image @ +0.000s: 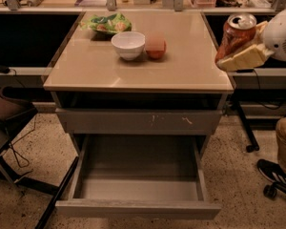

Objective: Place coke can into middle drawer

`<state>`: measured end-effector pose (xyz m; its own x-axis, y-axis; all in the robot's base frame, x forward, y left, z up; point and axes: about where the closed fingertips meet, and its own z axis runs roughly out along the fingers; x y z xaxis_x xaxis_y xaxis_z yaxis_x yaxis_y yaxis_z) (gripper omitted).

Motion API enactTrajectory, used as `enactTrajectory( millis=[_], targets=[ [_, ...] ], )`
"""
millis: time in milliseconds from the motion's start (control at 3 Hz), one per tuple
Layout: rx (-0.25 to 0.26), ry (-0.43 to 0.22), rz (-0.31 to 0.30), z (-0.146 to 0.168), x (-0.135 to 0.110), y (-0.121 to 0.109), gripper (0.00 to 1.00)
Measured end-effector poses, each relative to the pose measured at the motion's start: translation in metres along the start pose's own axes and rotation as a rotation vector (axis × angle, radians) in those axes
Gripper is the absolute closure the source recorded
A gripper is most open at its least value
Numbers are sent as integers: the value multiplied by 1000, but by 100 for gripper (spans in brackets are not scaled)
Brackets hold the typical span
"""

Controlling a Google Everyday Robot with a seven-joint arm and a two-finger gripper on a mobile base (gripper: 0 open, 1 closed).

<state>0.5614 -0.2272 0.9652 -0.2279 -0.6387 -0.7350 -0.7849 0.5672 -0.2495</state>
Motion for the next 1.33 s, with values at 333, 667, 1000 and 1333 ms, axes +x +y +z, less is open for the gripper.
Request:
enactTrajectory(
  millis=[333,667,1000,1333],
  targets=[
    [38,-86,-81,11,7,39,100],
    [109,-48,-17,35,93,55,100],
    [113,-24,4,53,118,70,100],
    [112,-23,4,53,118,70,100]
  ],
)
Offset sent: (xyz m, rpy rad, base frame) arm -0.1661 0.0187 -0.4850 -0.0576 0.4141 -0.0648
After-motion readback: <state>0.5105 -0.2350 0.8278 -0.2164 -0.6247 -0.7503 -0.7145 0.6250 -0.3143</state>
